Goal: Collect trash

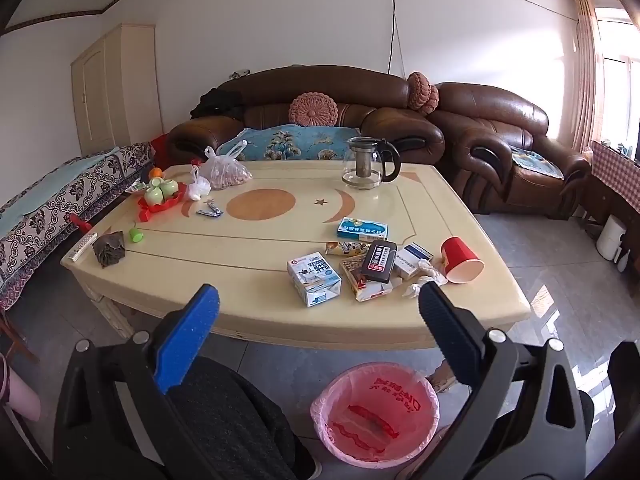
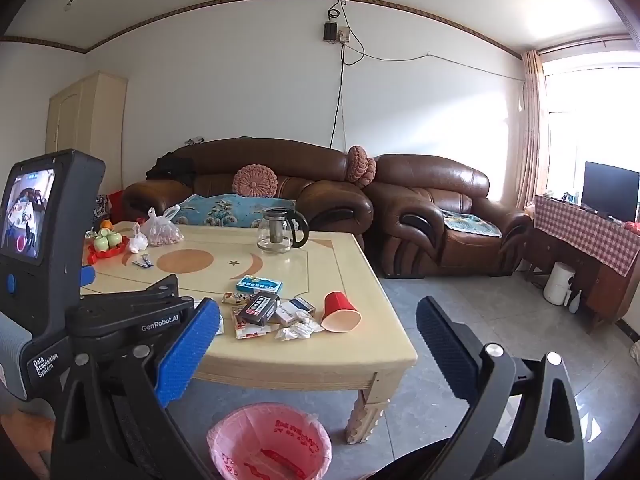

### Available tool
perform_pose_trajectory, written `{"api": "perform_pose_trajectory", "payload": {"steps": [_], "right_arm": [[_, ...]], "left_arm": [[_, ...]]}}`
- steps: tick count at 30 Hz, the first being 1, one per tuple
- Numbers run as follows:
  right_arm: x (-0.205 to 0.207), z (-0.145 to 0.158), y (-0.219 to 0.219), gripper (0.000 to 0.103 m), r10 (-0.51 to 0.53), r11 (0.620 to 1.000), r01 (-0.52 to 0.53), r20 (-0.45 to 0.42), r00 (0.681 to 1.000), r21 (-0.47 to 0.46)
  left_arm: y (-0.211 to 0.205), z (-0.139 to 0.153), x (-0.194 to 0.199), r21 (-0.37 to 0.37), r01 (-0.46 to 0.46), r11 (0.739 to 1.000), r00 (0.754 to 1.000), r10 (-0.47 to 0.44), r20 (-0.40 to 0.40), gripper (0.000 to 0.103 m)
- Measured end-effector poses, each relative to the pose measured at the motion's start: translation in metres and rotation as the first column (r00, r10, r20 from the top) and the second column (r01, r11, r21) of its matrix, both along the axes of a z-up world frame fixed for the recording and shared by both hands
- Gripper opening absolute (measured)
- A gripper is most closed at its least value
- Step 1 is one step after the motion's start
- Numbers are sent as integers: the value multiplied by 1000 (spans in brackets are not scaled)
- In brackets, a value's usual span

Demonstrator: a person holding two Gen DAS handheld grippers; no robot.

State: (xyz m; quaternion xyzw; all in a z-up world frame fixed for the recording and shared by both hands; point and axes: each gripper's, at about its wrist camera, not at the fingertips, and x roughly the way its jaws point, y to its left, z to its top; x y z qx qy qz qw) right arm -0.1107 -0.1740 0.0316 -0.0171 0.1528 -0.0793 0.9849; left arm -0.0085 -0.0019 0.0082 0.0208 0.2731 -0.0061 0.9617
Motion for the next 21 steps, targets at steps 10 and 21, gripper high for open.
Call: {"api": "perform_pose_trajectory", "payload": {"steps": [10, 21], "right_arm": [[2, -2, 0, 96, -4, 1000, 4, -11, 1000, 2], [2, -1, -3, 96, -3, 1000, 3, -13, 1000, 5]], "left_arm": [[0, 5, -2, 0, -6, 1000, 1000, 6, 6, 98], [1, 10, -5, 1, -6, 1000, 1000, 6, 16, 98]]}}
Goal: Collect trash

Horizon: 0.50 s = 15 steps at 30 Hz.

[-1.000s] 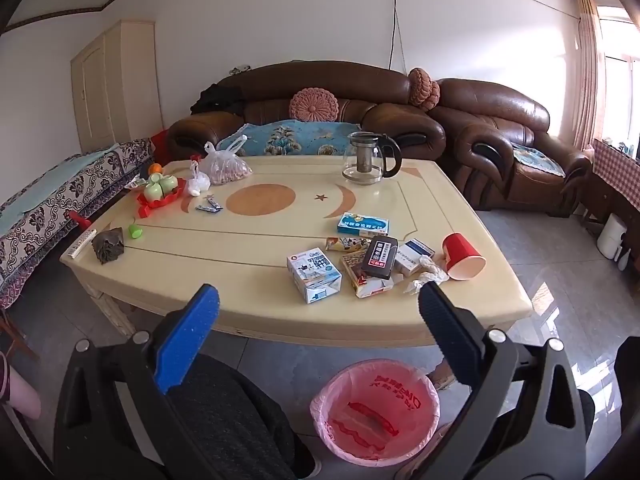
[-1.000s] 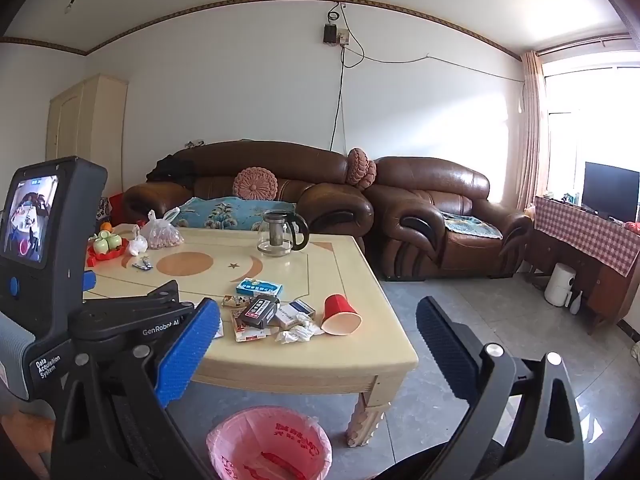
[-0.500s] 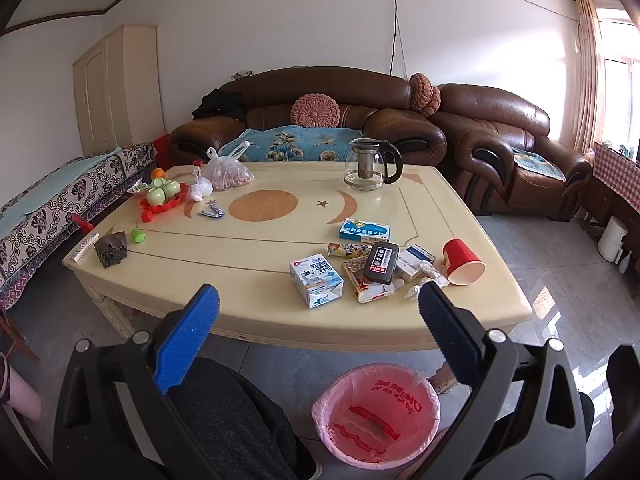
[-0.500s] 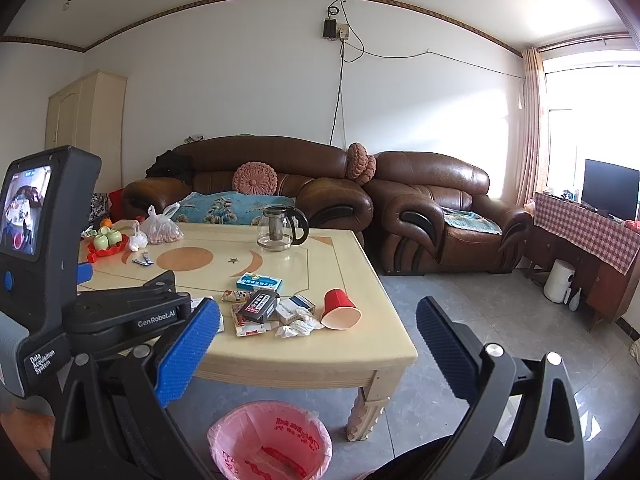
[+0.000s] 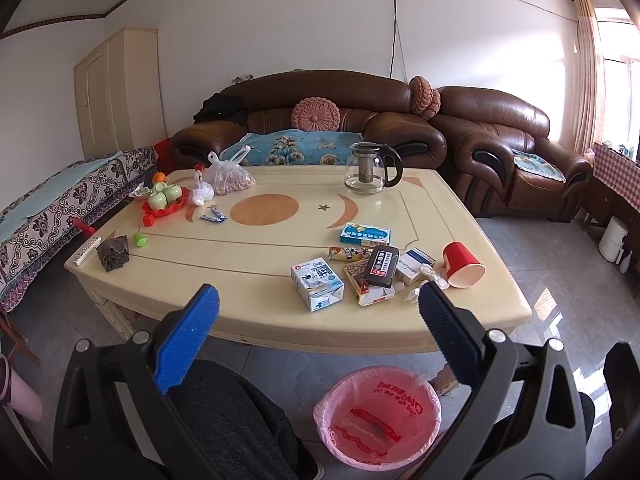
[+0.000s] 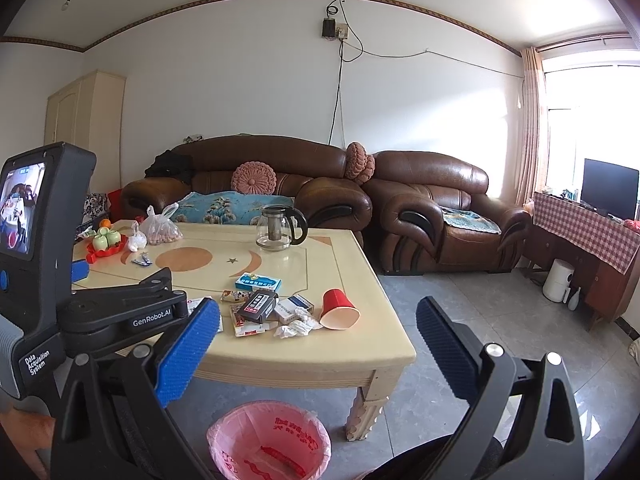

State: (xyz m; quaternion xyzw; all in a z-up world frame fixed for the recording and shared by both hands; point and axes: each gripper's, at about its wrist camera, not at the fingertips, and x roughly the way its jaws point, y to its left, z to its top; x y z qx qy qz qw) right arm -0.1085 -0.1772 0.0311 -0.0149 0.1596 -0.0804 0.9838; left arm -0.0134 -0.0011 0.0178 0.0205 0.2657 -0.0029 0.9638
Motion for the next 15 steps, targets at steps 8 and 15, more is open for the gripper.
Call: {"api": "perform_pose_trajectory", "payload": {"steps": [8, 15], "right_arm": [[0, 0, 1, 96, 2, 1000, -2, 0, 1000, 0], [0, 0, 0, 96, 2, 1000, -2, 0, 1000, 1]], "left_arm": [[1, 4, 1, 5, -3, 1000, 1000, 3, 1, 98], [3, 0, -3, 3, -6, 1000, 1000, 6, 3, 98]]}}
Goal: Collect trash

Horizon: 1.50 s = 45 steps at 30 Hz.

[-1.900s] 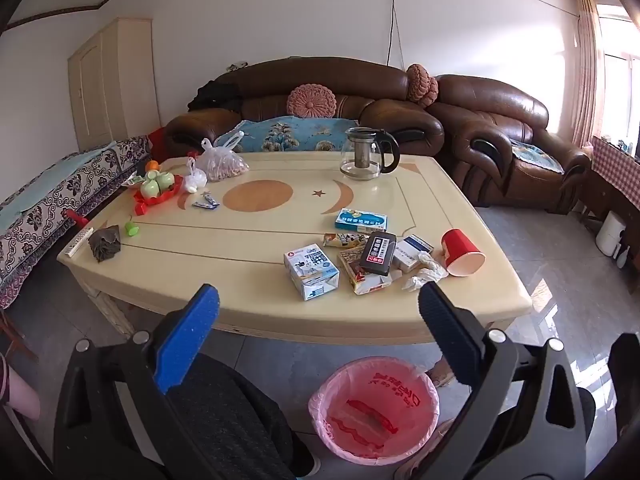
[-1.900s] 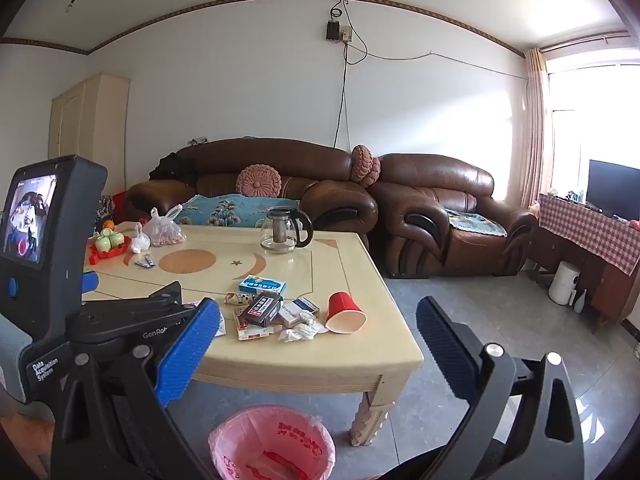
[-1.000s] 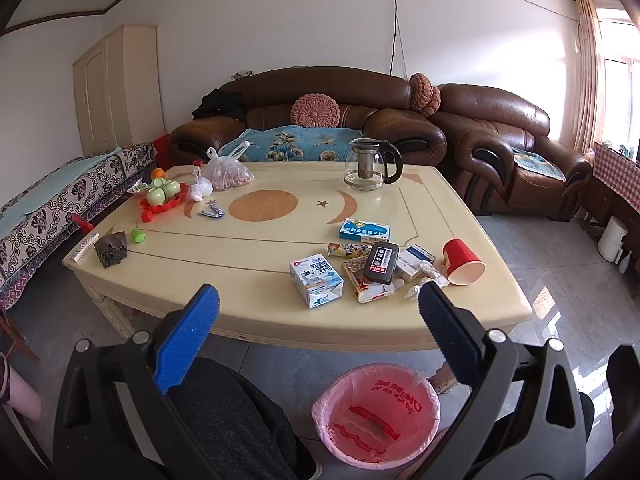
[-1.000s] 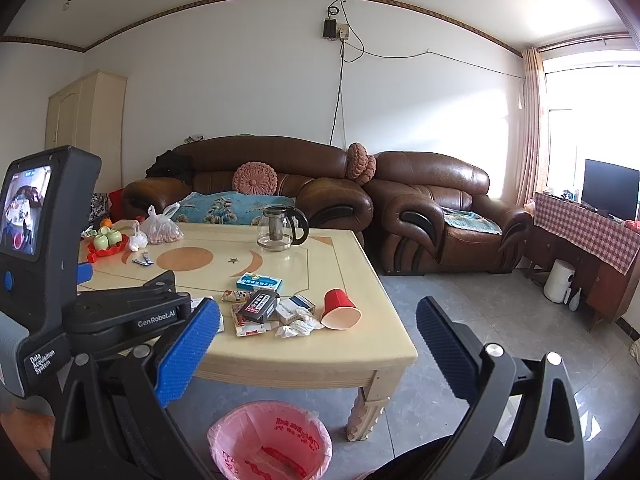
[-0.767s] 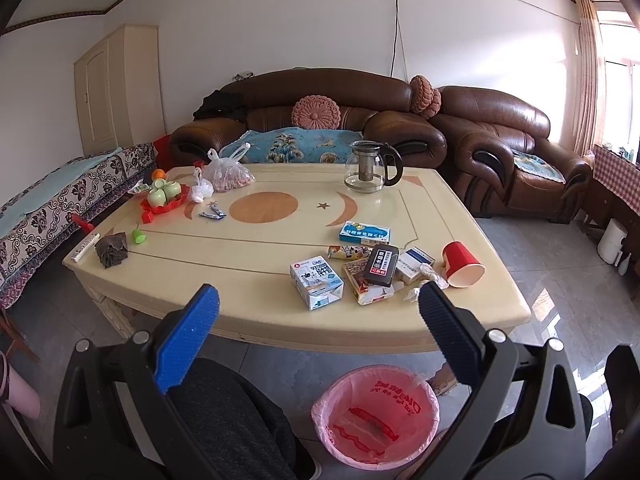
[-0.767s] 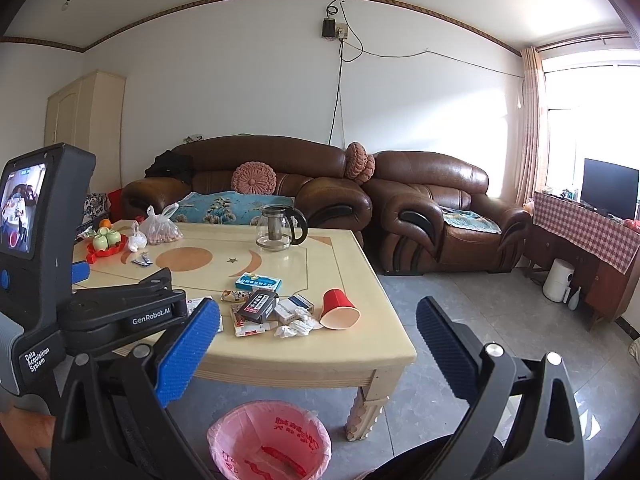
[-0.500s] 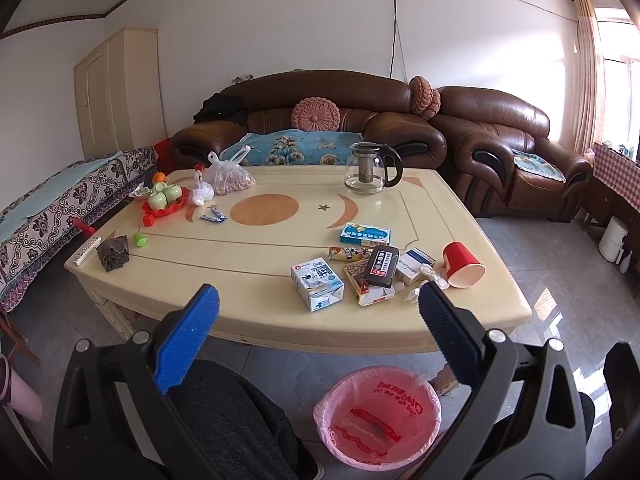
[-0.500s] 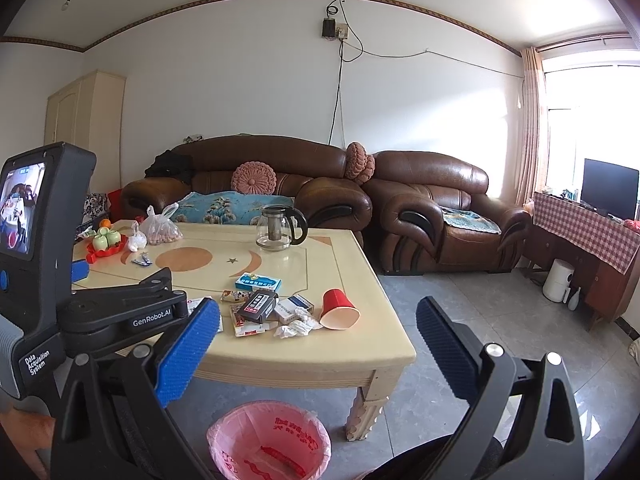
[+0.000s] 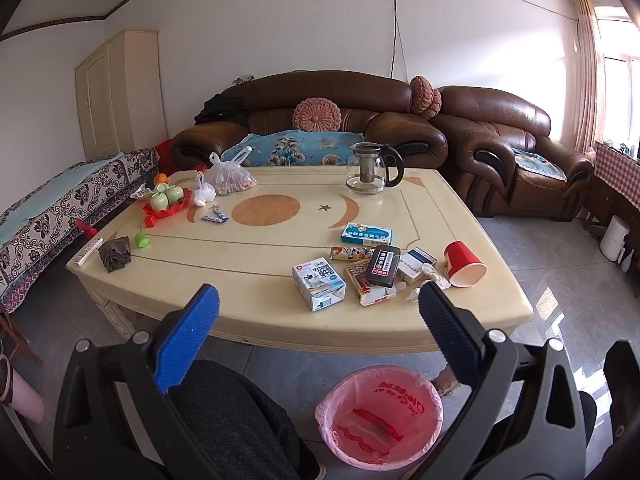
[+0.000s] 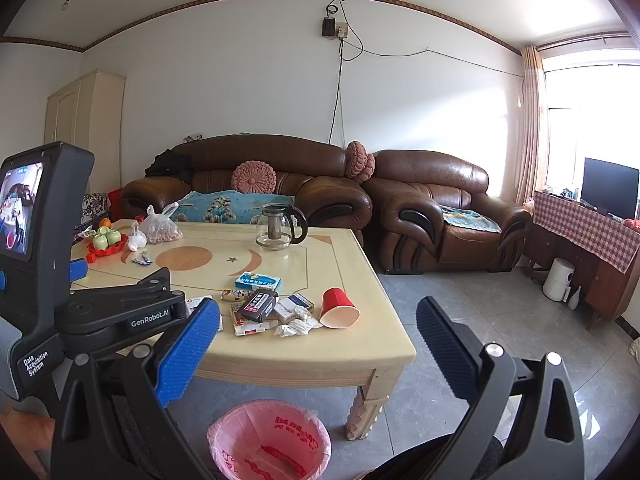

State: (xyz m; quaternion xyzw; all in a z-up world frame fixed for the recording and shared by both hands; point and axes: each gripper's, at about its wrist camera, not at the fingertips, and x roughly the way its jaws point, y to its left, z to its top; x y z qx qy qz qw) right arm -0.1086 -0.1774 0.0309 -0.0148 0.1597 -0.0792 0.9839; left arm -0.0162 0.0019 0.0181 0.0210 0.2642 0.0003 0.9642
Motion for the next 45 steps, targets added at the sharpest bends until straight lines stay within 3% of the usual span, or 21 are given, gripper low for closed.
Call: {"api": "perform_pose_trajectory", "payload": {"steps": [24, 45], "right_arm": [[0, 0, -2, 96, 1, 1000, -1, -4, 1000, 2], [30, -23, -26, 96, 19, 1000, -18, -38, 999, 11]], "left_arm": [[-1, -1, 0, 2, -5, 1000, 1000, 5, -6, 98], [9, -31, 39, -31, -22, 999, 992, 18, -128, 98]]}}
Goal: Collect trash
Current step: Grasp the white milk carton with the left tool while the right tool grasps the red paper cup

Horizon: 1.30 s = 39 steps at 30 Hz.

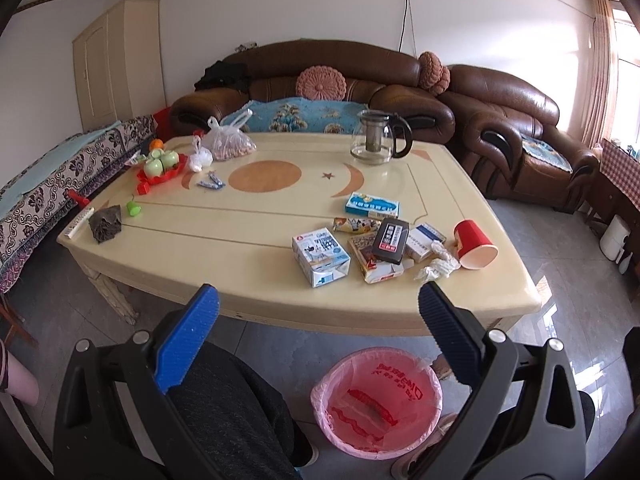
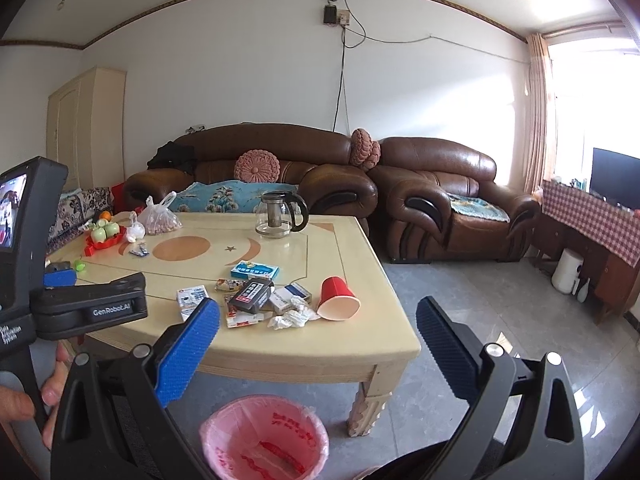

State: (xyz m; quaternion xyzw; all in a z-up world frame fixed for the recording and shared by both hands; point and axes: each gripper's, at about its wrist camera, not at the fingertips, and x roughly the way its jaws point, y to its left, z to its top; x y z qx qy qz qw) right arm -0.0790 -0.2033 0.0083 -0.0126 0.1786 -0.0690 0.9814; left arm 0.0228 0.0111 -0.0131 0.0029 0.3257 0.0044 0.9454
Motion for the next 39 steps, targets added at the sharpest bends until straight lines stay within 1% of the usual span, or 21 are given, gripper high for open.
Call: {"api": "perform_pose_trajectory", "payload": {"steps": [2, 6, 10, 14, 18, 21, 24, 32, 39], "right_arm": [[5, -2, -3, 96, -1, 1000, 1, 0, 1000, -10], [23, -7, -12, 96, 15, 1000, -15, -27, 1000, 8], [42, -15, -20, 96, 29, 999, -27, -50, 998, 24], [68, -22, -30, 96, 29, 999, -28, -75, 997, 18], [93, -28, -39, 96, 31, 999, -29, -98, 995, 22], [113, -33, -44, 96, 27, 1000, -27, -115, 993, 6], [133, -41, -48, 96, 34, 999, -33, -145, 989, 6], [184, -64, -63, 96, 39, 999, -32, -194, 980, 39], [228, -85, -70, 96, 58, 998, -53, -242, 968, 27]], "left_arm": [[0, -5, 6, -2, -5, 1000, 1000, 5, -16, 98], [7, -15, 25, -25, -25, 999, 998, 24, -60, 98], [8, -24, 45, -16, -47, 999, 995, 45, -89, 98], [5, -30, 65, -7, -59, 998, 991, 58, -119, 98], [4, -36, 89, -18, -73, 997, 987, 69, -148, 98], [2, -42, 107, -24, -81, 996, 982, 76, -173, 98], [0, -50, 127, -34, -91, 995, 976, 83, -200, 98], [1, -78, 173, -46, -130, 990, 951, 111, -289, 98], [2, -106, 208, -59, -166, 984, 920, 134, -368, 98]]}}
